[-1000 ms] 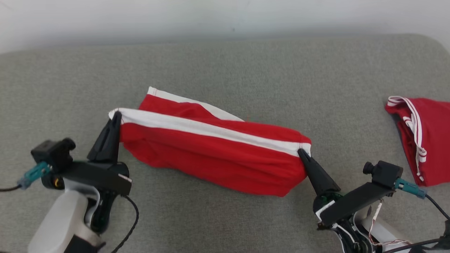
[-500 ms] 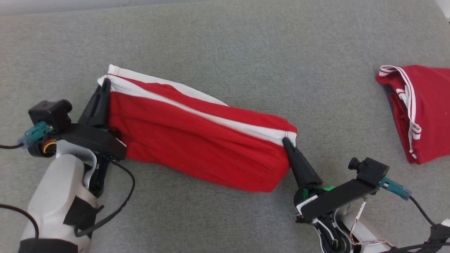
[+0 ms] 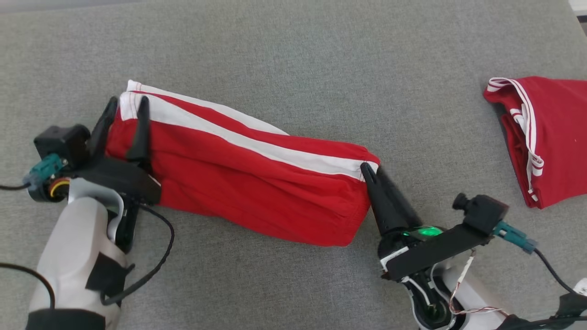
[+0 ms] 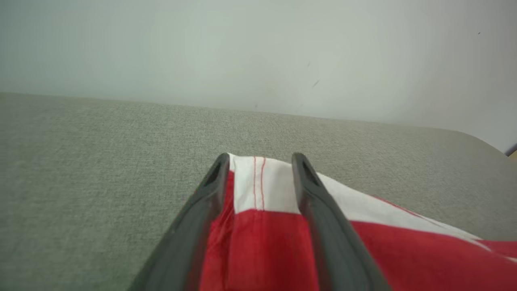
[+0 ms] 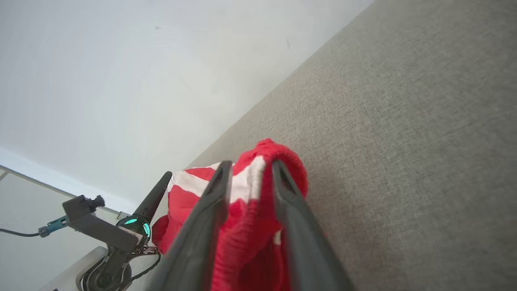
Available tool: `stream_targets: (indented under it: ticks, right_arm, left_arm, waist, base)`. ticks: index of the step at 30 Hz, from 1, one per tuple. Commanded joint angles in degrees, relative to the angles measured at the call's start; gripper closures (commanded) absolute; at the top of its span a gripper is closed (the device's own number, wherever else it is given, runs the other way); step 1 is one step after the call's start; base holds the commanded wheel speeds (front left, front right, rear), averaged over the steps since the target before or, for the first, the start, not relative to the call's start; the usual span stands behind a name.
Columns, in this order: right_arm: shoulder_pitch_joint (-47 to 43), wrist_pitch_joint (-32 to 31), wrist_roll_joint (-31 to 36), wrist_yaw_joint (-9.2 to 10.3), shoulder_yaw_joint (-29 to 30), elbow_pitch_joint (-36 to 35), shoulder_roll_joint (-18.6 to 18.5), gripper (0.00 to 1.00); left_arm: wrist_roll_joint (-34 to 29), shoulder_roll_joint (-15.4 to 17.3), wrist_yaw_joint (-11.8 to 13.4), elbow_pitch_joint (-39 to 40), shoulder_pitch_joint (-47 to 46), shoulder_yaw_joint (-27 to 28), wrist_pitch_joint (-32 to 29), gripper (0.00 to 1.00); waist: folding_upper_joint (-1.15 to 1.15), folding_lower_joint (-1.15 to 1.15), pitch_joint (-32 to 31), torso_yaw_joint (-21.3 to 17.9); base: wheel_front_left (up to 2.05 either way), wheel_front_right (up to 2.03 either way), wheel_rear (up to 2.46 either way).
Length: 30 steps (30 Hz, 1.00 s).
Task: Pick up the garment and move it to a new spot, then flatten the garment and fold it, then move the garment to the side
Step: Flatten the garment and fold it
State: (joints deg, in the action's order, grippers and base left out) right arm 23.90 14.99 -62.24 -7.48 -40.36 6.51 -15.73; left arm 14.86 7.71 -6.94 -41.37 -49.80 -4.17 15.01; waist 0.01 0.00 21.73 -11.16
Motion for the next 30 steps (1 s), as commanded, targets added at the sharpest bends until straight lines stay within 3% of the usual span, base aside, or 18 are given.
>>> stream_targets:
  ticks: [1, 9, 16, 21, 30]
  right_arm:
    - [-0.7, 0.2, 1.7, -0.02, 1.3, 0.1, -0.1, 0.00]
    - [-4.6, 0.1, 11.7, -0.02, 9.6, 1.9, 0.4, 0.00]
    - [-9.9, 0.1, 31.0, -0.02, 24.0, 1.6, 4.2, 0.00]
    - [-12.9, 0.1, 40.9, -0.02, 31.1, 0.4, 7.5, 0.00]
    - [-16.3, 0.1, 46.5, -0.02, 35.6, 0.1, 10.7, 0.00]
  left_arm:
    - [-0.8, -0.2, 0.0, 0.9, 2.1, 0.9, 0.2, 0.00]
    - [-3.6, -1.9, 0.3, 6.1, 8.7, 4.3, 0.2, 0.00]
    - [-6.4, -3.3, 1.4, 9.4, 15.2, 7.1, 0.2, 0.00]
    - [-7.7, -3.7, 2.5, 11.1, 18.2, 8.8, 0.2, 0.00]
    - [-8.7, -4.3, 3.5, 12.5, 20.0, 11.6, 0.2, 0.00]
  waist:
    - [-0.01, 0.00, -0.8, 0.5]
    - [-0.01, 0.00, -4.0, 1.5]
    - [-0.01, 0.00, -6.8, 1.1]
    - [-0.01, 0.00, -8.0, 0.1]
    - [-0.01, 0.00, -8.1, -2.5]
  base:
    - [0.00, 0.00, 0.00]
    - [0.00, 0.00, 0.00]
    - [0.00, 0.00, 0.00]
    - [0.00, 0.00, 0.00]
    - [0.00, 0.00, 0.00]
